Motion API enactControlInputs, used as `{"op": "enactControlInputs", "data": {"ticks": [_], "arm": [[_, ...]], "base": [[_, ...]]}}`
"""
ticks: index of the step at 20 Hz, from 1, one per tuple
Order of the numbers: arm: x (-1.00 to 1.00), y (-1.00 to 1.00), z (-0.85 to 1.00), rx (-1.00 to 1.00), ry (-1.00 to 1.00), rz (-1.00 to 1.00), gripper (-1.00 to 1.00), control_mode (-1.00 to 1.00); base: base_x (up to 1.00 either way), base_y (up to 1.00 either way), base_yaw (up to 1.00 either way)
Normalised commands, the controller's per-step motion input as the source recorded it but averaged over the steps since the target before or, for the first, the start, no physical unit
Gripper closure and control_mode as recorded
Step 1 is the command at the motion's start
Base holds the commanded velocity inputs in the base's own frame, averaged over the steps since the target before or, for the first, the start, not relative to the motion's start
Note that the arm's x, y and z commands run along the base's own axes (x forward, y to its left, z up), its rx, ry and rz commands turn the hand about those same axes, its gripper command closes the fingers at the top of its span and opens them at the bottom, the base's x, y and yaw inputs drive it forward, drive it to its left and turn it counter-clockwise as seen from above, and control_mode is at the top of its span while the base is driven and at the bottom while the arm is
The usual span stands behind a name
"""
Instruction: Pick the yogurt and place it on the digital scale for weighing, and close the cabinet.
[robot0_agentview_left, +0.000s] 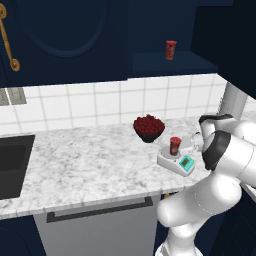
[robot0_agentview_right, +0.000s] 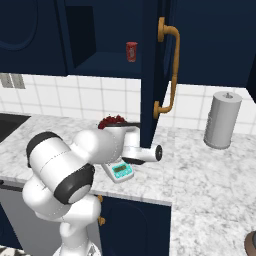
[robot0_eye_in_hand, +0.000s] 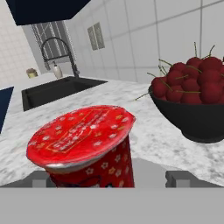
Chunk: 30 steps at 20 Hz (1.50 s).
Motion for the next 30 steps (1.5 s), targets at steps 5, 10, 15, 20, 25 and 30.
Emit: {"op": "enactControlInputs", "data": {"ticks": [5, 10, 15, 20, 25, 30], "arm": [[0.0, -0.07, -0.07, 0.0, 0.0, 0.0, -1.0, -1.0], [-0.12, -0.2, 0.0, 0.0, -0.03, 0.0, -1.0, -1.0], [-0.63, -0.13, 0.03, 0.0, -0.19, 0.0, -1.0, -1.0], [-0.79, 0.0, 0.35, 0.0, -0.24, 0.0, -1.0, -1.0], [-0.61, 0.46, 0.84, -0.05, -0.26, 0.0, -1.0, -1.0], [-0.44, 0.82, 0.89, -0.15, -0.25, 0.0, -1.0, -1.0]], "base": [[0.0, 0.0, 0.0], [0.0, 0.0, 0.0], [0.0, 0.0, 0.0], [0.0, 0.0, 0.0], [0.0, 0.0, 0.0], [0.0, 0.0, 0.0]]}}
